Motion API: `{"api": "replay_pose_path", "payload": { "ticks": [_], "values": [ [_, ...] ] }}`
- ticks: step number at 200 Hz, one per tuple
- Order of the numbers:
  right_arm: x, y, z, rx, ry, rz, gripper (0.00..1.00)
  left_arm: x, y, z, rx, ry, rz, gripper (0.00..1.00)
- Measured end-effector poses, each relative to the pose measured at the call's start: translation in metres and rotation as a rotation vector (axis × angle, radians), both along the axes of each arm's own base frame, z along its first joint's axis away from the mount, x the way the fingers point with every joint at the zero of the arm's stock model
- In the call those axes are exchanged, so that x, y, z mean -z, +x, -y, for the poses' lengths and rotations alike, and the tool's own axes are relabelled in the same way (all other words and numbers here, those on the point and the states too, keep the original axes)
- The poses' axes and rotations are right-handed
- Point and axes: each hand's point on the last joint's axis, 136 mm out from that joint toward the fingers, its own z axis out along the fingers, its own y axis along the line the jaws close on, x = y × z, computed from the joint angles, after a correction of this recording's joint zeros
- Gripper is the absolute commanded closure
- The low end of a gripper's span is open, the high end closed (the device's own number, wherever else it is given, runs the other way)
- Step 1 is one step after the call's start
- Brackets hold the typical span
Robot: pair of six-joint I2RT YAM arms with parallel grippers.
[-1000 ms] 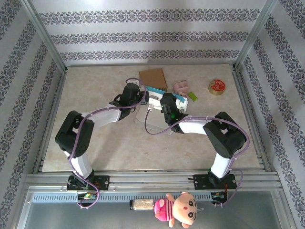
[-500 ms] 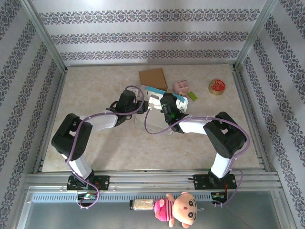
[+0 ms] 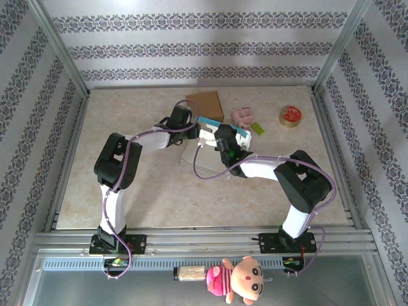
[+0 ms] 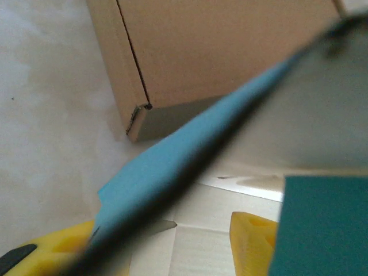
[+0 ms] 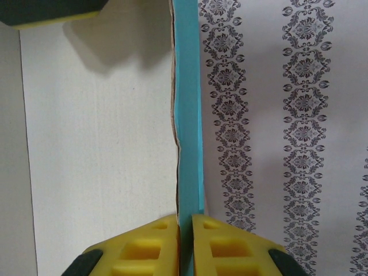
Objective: Fold the paper box
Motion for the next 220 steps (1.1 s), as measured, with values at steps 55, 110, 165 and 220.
{"api": "replay_pose_path", "payload": {
  "ticks": [55, 110, 165, 220],
  "values": [
    [0.0, 0.0, -0.001, 0.0, 0.002, -0.002, 0.86, 0.006, 0.009, 0.001, 0.009, -0.015, -0.024, 0.53],
    [-0.001, 0.0, -0.001, 0.002, 0.009, -0.003, 0.86, 0.005, 0.004, 0.019, 0.094, -0.078, -0.042, 0.7],
    [-0.001, -0.001, -0.004, -0.002, 0.01, -0.005, 0.86, 0.004, -0.001, 0.029, 0.129, -0.141, -0.051, 0.69],
    [0.0, -0.001, -0.004, -0.002, 0.01, -0.005, 0.86, -0.001, -0.008, 0.028, 0.131, -0.17, -0.053, 0.6]
  ]
}}
